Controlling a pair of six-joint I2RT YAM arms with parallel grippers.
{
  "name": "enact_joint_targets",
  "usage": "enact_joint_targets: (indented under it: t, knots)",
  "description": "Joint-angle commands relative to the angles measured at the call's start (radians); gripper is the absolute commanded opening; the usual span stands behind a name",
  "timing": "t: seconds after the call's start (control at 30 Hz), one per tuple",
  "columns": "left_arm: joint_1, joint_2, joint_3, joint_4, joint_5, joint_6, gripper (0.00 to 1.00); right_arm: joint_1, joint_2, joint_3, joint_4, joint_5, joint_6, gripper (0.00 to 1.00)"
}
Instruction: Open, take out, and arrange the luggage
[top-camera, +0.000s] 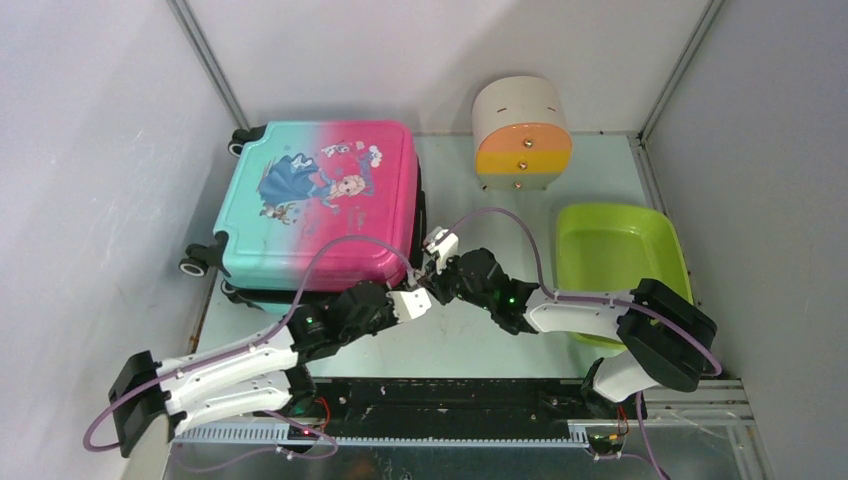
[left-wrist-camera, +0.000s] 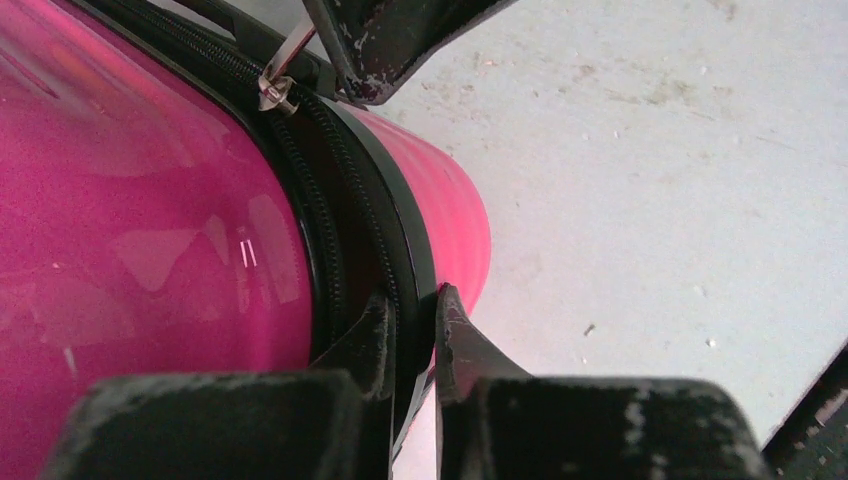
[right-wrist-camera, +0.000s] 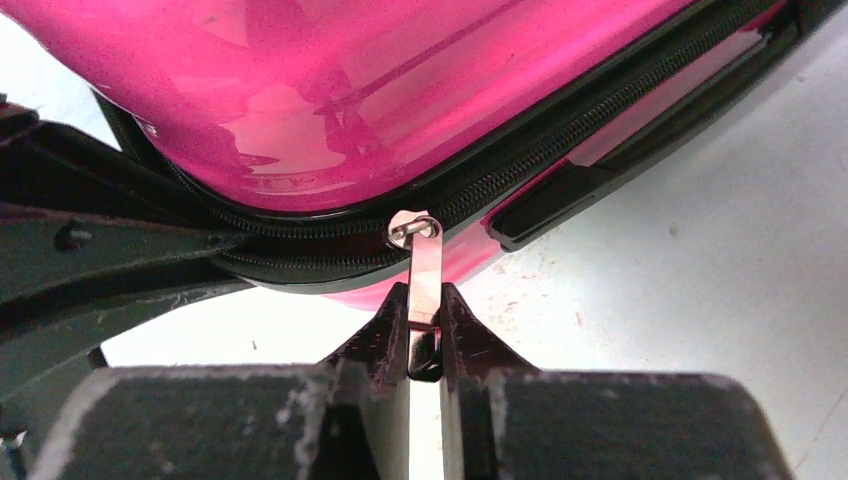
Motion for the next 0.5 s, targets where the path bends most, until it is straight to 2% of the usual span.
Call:
enact_joint_targets:
  t: [0.0,0.13,0.47]
  knots:
    - [0.019,-0.1,0.035,-0.208,-0.018,-0.046,0.0,-0.074,-0.115,0.053,0.214,-0.007,-0.047,0.0]
    - [0.019,-0.175,0.02,-0.229,0.057,-0.029,0.0,-0.165,-0.094,0.061,0.276,-0.091,-0.065,0.0]
    - [-0.006,-0.167,0.057,-0.304,0.209,0.023,0.0,-0.295,0.032,0.174,0.282,-0.165,-0.089,0.0]
